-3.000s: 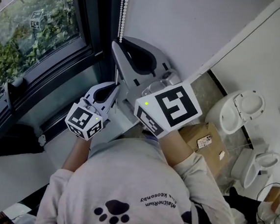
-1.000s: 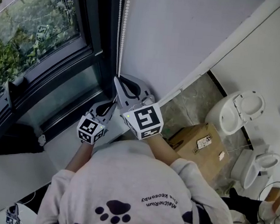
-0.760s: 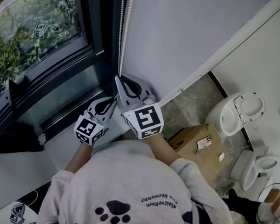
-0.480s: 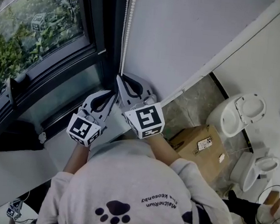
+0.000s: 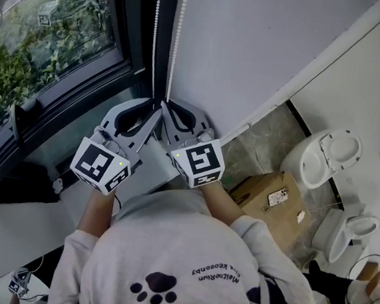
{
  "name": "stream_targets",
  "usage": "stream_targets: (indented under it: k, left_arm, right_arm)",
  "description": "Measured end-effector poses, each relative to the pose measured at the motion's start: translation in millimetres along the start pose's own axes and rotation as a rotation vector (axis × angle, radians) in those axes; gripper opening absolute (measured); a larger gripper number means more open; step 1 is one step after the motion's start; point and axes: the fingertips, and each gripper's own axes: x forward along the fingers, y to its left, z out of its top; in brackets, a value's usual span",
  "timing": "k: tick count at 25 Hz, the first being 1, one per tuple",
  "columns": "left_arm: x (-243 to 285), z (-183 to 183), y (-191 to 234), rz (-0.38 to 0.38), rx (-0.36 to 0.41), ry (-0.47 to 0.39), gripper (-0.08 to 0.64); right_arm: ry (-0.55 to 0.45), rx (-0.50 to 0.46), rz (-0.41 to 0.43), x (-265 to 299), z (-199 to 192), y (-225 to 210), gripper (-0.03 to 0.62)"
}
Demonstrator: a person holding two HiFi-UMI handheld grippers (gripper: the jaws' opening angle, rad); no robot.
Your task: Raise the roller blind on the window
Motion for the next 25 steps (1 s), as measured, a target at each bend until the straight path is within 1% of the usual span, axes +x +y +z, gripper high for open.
stream_targets:
  k: [3, 7, 12, 16, 21, 25]
  left_arm:
    - [4.4, 31.1, 4.4, -0.008, 0.010, -0.039, 0.078]
    - [13.6, 68.2, 4.0, -0.048, 0.023, -0.091, 0.078]
    - [27.0, 104.1, 0.1, -0.073, 0.054, -0.133, 0.078]
    - [35.5, 126.5, 4.0, -0.066, 0.087, -0.146, 0.078]
    - [40.4, 146.1, 6.0, -0.061, 0.149, -0.152, 0.074]
    - [45.9, 147.8, 8.3, -0.066, 0.151, -0.130, 0.064]
  right_arm:
    - [-0.003, 0.002, 0.005, 0.1, 0.6, 1.9, 0.011]
    - [-0.008, -0.010, 0.018, 1.6, 2.2, 7.8, 0.011]
    - [-0.009, -0.011, 0.026, 1.0, 2.9, 11.9, 0.011]
    - [-0.007, -0.016, 0.028, 0.3, 3.4, 11.8, 0.011]
    - [-0.006, -0.021, 0.031, -0.5, 2.8, 12.5, 0.011]
    - [-0.005, -0.028, 0.036, -0.5, 3.0, 13.0, 0.011]
